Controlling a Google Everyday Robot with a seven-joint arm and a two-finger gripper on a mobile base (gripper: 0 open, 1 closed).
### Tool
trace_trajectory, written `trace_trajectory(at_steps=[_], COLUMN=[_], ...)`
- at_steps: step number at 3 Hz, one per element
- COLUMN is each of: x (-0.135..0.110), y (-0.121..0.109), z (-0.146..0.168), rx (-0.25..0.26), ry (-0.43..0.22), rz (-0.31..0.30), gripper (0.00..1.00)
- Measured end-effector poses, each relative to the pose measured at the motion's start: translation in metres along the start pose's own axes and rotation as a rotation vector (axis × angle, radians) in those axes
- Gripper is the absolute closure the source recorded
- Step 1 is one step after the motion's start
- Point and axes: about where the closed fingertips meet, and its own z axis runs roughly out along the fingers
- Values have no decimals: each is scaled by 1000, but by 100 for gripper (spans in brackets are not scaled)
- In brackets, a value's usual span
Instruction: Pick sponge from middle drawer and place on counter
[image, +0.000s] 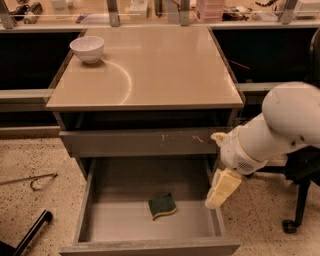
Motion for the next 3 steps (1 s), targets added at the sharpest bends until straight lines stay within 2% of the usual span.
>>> trace_trajectory(at_steps=[1, 3], x=[-22, -18], y=[-8, -7], z=[62, 74], rx=[-19, -30], ry=[-71, -80], rz=[-51, -48], gripper=[0, 0])
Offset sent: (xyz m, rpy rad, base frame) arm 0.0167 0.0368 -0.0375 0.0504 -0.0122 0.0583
